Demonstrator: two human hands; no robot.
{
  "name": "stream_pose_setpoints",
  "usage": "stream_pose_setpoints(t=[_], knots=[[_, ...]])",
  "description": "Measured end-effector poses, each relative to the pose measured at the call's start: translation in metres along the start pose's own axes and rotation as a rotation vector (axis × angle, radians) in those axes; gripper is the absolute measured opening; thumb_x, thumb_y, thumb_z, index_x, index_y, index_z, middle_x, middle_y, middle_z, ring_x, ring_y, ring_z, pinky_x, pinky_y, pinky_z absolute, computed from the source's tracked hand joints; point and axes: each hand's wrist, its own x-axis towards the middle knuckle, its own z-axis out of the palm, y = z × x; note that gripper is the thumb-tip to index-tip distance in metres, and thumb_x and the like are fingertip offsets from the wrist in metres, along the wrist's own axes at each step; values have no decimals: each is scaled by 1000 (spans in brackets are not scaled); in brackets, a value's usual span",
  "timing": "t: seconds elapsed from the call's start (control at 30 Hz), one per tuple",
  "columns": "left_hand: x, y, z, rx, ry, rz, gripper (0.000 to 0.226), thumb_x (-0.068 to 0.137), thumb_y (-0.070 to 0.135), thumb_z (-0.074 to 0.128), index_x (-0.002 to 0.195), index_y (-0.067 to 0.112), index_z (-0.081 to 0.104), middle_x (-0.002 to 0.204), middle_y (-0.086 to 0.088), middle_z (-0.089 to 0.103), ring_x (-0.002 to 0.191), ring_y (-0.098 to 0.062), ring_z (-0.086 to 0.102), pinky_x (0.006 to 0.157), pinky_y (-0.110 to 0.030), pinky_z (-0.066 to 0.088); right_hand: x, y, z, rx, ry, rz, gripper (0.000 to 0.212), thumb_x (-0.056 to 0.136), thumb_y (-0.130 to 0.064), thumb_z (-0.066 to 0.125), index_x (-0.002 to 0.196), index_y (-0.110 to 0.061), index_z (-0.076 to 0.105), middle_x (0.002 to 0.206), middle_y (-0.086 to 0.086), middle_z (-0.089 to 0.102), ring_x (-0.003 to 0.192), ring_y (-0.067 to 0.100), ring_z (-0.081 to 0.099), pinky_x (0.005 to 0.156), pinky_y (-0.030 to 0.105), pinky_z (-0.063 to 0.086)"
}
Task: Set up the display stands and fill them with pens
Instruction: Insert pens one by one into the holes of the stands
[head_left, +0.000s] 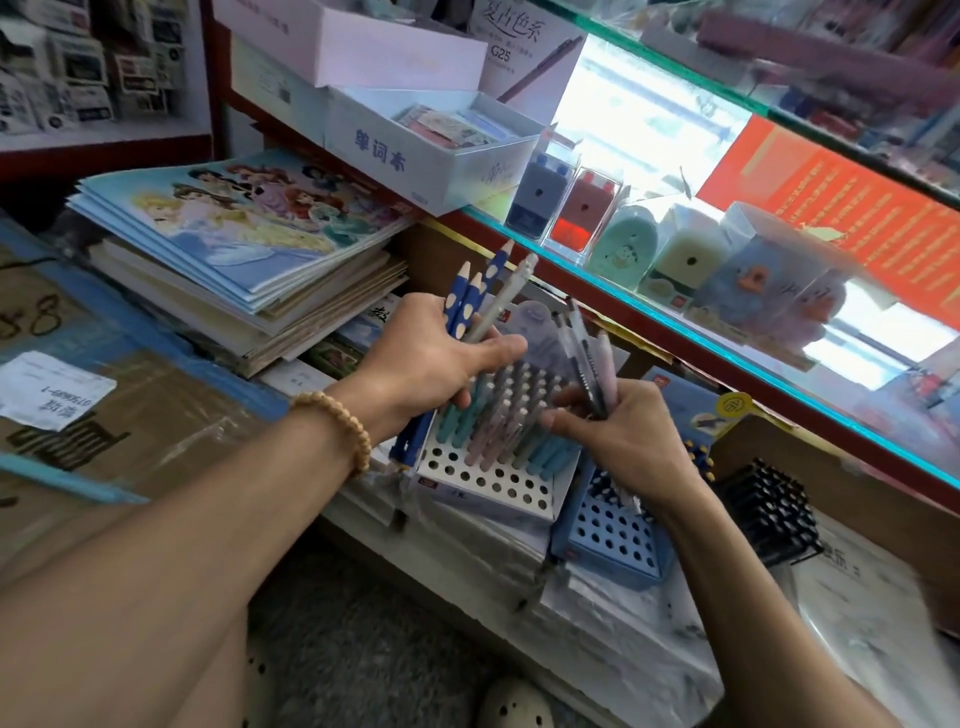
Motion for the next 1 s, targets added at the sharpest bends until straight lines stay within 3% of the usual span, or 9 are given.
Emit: stream_pose_setpoints(t=[0.07, 0.13, 0.23, 0.37, 0.5, 0.67, 0.77, 0.9, 1.0], knots=[[-2, 2, 8, -73, 7, 9, 36, 77, 33, 78, 92, 2, 70, 73, -10, 70, 42, -10, 53, 42, -20, 45, -6, -4, 3, -87, -54, -24, 10, 79, -18, 80, 80, -15, 71, 79, 0, 73, 70, 15, 69, 64, 25, 59], [-3, 3, 17, -81, 11, 0, 30, 80, 29, 77, 89, 1, 69, 66, -7, 69, 40, -7, 52, 39, -17, 41, -11, -7, 7, -139, -92, -62, 11, 79, -20, 81, 80, -16, 72, 77, -1, 74, 67, 17, 69, 63, 33, 60], [-1, 2, 25, -78, 21, -22, 16, 85, 19, 74, 80, 6, 67, 48, 6, 58, 37, -2, 51, 40, -14, 40, -15, -9, 3, -58, -152, -81, 15, 78, -24, 82, 82, -14, 71, 73, -4, 73, 60, 13, 65, 56, 26, 55], [1, 0, 27, -141, 76, -58, 12, 86, 17, 73, 81, 8, 67, 55, 2, 59, 39, -2, 53, 41, -15, 41, -23, -4, -18, 151, -148, 8, 33, 75, -37, 73, 88, -8, 69, 64, -1, 64, 50, 11, 54, 48, 22, 49], [8, -3, 27, -256, 138, -145, 8, 86, 14, 74, 84, 9, 68, 69, -5, 63, 43, -5, 52, 42, -16, 42, -29, 9, -43, 377, -19, 101, 29, 73, -29, 73, 91, -6, 70, 69, 4, 66, 46, 9, 47, 43, 18, 43], [1, -4, 45, -182, -80, -167, 8, 82, 7, 76, 86, 4, 69, 66, -5, 63, 41, -6, 51, 40, -16, 41, -33, 25, -59, 769, 239, 203, 24, 75, -16, 72, 92, -1, 65, 73, 8, 66, 44, 6, 39, 41, 16, 37], [-4, -7, 61, -108, -200, -176, 12, 82, 9, 76, 90, 3, 70, 69, -5, 66, 43, -8, 51, 40, -18, 42, -37, 33, -68, 874, 326, 228, 17, 81, -11, 69, 95, -3, 62, 68, 5, 66, 42, 5, 37, 39, 16, 34], [-9, -10, 82, -83, -357, -182, 11, 87, 16, 72, 90, 6, 70, 78, -10, 74, 42, -9, 50, 41, -19, 41, -48, 41, -84, 880, 334, 154, 17, 87, -8, 65, 103, -2, 65, 70, 7, 61, 41, 6, 36, 38, 17, 33], [-13, -13, 99, -45, -409, -165, 8, 86, 14, 74, 84, 7, 71, 74, -9, 73, 42, -10, 49, 40, -20, 41, -61, 39, -93, 731, 430, 184, 14, 80, -19, 71, 88, -7, 68, 61, 1, 62, 40, 6, 37, 38, 17, 32]])
